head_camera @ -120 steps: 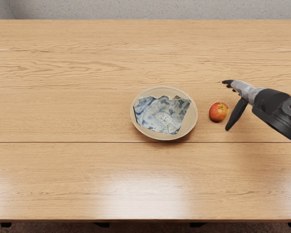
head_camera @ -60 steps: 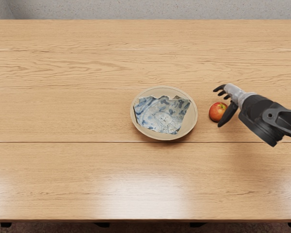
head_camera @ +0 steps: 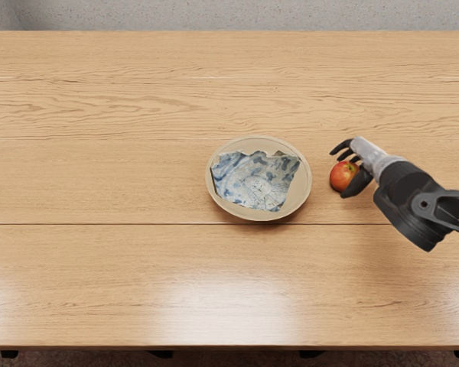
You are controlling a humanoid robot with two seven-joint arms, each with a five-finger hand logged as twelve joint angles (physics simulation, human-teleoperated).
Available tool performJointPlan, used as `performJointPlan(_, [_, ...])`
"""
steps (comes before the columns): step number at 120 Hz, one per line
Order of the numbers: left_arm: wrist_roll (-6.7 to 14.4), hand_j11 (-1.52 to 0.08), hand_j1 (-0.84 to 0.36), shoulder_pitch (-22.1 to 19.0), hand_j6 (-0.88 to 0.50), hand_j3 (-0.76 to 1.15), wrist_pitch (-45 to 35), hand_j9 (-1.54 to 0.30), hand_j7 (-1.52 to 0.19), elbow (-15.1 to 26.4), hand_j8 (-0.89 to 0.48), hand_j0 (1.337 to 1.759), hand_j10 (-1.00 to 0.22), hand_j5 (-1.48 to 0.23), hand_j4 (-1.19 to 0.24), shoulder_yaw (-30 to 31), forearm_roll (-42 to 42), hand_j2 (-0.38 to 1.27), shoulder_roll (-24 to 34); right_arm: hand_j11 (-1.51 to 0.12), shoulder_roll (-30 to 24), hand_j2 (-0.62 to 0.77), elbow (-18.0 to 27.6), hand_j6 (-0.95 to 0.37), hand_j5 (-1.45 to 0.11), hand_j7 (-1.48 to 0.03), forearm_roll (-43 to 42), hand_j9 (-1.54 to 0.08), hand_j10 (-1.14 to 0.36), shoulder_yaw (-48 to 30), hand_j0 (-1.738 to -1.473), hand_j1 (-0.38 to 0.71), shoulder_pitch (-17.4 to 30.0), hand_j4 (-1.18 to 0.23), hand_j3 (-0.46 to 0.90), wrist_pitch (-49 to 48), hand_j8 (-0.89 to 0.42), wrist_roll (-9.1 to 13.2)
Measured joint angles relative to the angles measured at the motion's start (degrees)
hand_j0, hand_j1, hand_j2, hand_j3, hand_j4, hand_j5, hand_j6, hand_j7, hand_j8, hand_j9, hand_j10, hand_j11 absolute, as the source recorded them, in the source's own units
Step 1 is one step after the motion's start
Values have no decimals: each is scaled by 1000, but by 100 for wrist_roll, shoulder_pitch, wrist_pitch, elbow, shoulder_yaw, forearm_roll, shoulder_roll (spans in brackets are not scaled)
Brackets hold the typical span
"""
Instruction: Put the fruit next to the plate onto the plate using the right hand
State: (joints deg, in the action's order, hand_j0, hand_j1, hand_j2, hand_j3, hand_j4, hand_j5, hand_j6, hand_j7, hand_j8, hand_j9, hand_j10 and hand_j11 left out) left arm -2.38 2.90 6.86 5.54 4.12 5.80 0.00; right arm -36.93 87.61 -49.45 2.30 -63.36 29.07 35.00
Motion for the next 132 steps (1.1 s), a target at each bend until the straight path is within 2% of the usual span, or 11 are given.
performJointPlan(23, [0, -299, 73, 0, -230, 0, 0, -299, -299, 0, -230, 1658, -230, -299, -230, -1, 0, 46, 0, -559, 54, -68, -22, -403, -516, -561, -69, -561, -442, 84, -1658, 155, -2, -478, 0, 48, -325, 3])
performJointPlan(35, [0, -299, 73, 0, -230, 0, -1, -299, -299, 0, -230, 1658, -230, -299, -230, -1, 0, 46, 0, -623, 63, -73, -35, -459, -581, -630, -63, -619, -489, 111, -1657, 216, -3, -534, 0, 55, -383, 3])
performJointPlan(48, [-1, -299, 73, 0, -230, 0, 0, -299, -299, 0, -230, 1658, -230, -299, -230, -1, -1, 46, 0, -711, 114, 4, -64, -436, -664, -704, -61, -696, -450, 126, -1654, 277, -7, -583, -1, 49, -347, 3])
performJointPlan(65, [-1, -299, 73, 0, -230, 0, 0, -299, -299, 0, -230, 1658, -230, -299, -230, -2, -1, 47, 0, -819, 94, 53, -95, -431, -795, -779, -28, -809, -414, 124, -1645, 298, -29, -596, -1, -12, -298, 2])
performJointPlan(70, [-1, -299, 73, 0, -230, 0, 0, -299, -299, 0, -230, 1658, -230, -299, -230, -1, -1, 47, 0, -830, 42, 142, -97, -444, -814, -792, 8, -826, -443, 120, -1647, 282, -67, -602, 1, -65, -325, 1])
performJointPlan(91, [0, -299, 73, 0, -230, 0, 0, -299, -299, 0, -230, 1658, -230, -299, -230, 0, 0, 46, 0, -861, -288, 314, -94, -533, -858, -826, 492, -862, -521, 77, -1653, 257, -350, -616, 0, -602, -410, 0])
performJointPlan(108, [0, -299, 73, 0, -230, 0, 0, -299, -299, 0, -230, 1658, -230, -299, -230, 0, 0, 46, 0, -863, -495, 361, -81, -550, -872, -841, 1010, -866, -529, -56, -1656, 262, -648, -628, 0, -1162, -422, 3])
performJointPlan(132, [0, -299, 73, 0, -230, 0, 0, -299, -299, 0, -230, 1658, -230, -299, -230, 0, 0, 46, 0, -873, -901, 404, -65, -543, -894, -861, 1714, -880, -525, -759, -1658, 278, -775, -642, 1, -2283, -422, 5])
